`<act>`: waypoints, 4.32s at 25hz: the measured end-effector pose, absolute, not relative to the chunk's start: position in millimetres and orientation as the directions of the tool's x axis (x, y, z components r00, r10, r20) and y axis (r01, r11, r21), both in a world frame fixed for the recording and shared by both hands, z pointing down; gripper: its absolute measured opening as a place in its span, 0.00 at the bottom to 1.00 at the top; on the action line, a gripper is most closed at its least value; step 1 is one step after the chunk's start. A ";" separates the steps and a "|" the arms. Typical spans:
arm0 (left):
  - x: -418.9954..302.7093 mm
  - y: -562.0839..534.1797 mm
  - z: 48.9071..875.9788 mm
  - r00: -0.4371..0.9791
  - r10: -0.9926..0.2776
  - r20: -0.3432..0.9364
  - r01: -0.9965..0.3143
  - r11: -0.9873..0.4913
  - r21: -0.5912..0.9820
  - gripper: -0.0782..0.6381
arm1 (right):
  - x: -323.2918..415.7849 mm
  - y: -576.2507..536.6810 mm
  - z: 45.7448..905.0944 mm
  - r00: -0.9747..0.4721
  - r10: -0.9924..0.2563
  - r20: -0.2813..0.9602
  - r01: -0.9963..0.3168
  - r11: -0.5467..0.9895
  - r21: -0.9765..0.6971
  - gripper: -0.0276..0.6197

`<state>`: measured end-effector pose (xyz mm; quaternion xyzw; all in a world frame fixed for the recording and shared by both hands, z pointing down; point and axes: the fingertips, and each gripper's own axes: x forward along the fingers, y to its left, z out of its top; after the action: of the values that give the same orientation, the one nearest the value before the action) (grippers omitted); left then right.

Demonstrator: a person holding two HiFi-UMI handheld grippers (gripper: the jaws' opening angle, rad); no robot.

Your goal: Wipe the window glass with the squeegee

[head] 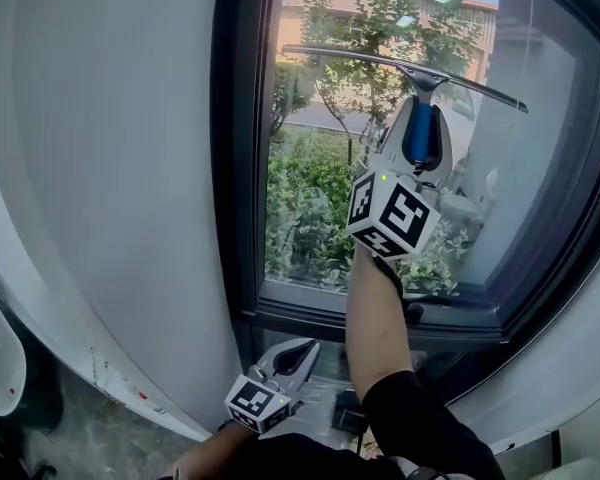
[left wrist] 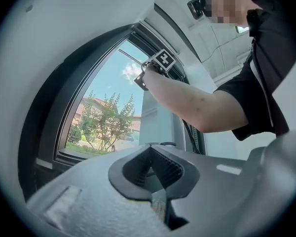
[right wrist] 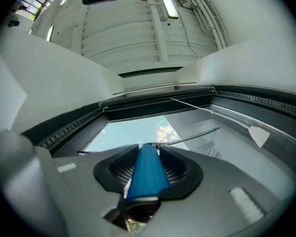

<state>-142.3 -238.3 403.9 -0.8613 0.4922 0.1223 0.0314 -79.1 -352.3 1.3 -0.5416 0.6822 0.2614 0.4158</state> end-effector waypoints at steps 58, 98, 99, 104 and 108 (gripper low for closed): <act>-173.3 -219.8 413.3 0.350 -0.911 -0.217 -0.923 -0.375 0.090 0.11 | -86.8 -343.2 98.1 -0.113 -0.622 -0.775 -0.967 0.249 -0.059 0.25; -193.0 -216.3 417.1 0.300 -0.936 -0.185 -0.940 -0.323 0.109 0.11 | -85.5 -337.7 160.1 -0.124 -0.690 -0.713 -0.967 0.246 -0.070 0.25; -193.9 -216.2 418.5 0.297 -0.936 -0.187 -0.941 -0.320 0.108 0.11 | -85.6 -337.8 163.0 -0.125 -0.693 -0.710 -0.967 0.246 -0.070 0.25; -194.9 -213.9 420.7 0.288 -0.942 -0.170 -0.942 -0.311 0.125 0.11 | -85.5 -335.4 174.0 -0.129 -0.704 -0.698 -0.967 0.245 -0.068 0.25; -196.0 -211.6 422.1 0.279 -0.945 -0.173 -0.946 -0.301 0.119 0.11 | -85.5 -335.9 183.0 -0.137 -0.716 -0.684 -0.967 0.245 -0.063 0.25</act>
<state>-196.0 -211.6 422.1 -0.7996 0.5911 0.1058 0.0035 -85.5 -335.9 183.0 -0.5797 0.7260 0.2035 0.3089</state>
